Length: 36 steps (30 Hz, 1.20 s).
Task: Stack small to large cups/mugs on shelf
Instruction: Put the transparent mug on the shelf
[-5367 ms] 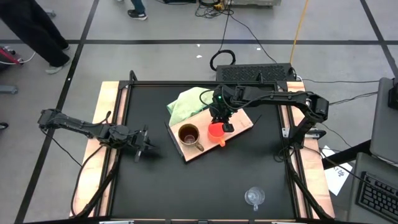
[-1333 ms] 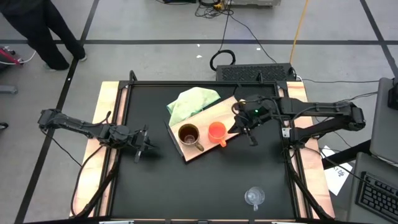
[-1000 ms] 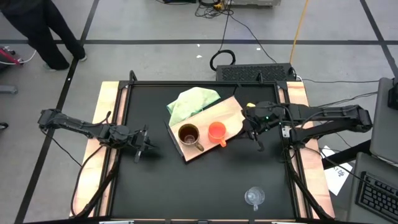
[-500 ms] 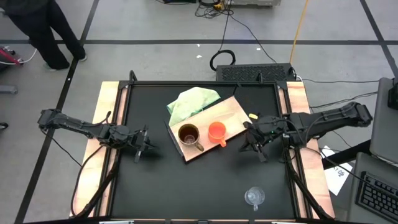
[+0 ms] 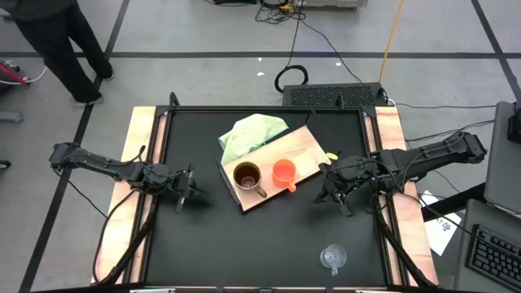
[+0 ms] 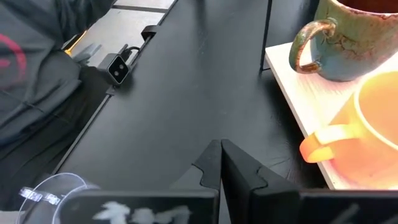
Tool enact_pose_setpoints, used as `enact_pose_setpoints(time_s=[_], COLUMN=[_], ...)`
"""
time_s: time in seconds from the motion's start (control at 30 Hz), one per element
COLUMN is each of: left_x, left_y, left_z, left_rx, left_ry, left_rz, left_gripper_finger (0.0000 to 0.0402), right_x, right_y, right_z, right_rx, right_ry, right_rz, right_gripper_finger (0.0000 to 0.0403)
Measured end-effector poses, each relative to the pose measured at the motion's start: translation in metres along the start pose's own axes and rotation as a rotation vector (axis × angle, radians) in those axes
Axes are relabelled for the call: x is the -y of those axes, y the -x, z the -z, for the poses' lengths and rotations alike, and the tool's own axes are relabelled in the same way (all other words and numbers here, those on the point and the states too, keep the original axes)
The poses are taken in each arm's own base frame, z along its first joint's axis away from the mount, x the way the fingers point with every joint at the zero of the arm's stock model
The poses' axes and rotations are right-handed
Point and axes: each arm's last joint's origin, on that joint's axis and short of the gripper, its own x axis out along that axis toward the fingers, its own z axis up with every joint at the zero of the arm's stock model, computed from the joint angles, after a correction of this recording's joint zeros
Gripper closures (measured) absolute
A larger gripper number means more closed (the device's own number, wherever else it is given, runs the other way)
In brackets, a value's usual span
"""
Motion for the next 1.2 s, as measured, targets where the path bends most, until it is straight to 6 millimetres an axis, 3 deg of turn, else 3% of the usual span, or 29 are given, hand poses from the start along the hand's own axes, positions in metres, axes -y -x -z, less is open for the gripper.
enact_pose_setpoints(time_s=[0.13,0.63,0.97,1.2], left_x=[0.000,0.000,0.000,0.000], left_y=[0.000,0.000,0.000,0.000], left_z=[0.000,0.000,0.000,0.000], left_rx=[0.000,0.000,0.000,0.000], left_ry=[0.000,-0.009,-0.009,-0.009], left_rz=[0.000,0.001,0.001,0.001], left_gripper_finger=[0.0396,0.0396,0.0396,0.0396], right_x=[-0.003,-0.015,-0.030,-0.036], right_y=[0.000,0.000,-0.005,-0.008], right_z=[0.006,0.060,0.071,0.077], right_rx=[0.023,0.227,0.264,0.286], right_ry=[0.021,-0.011,0.028,0.099], right_rz=[-0.014,-0.011,-0.111,-0.083], right_gripper_finger=[0.0403,0.0403,0.0403,0.0403])
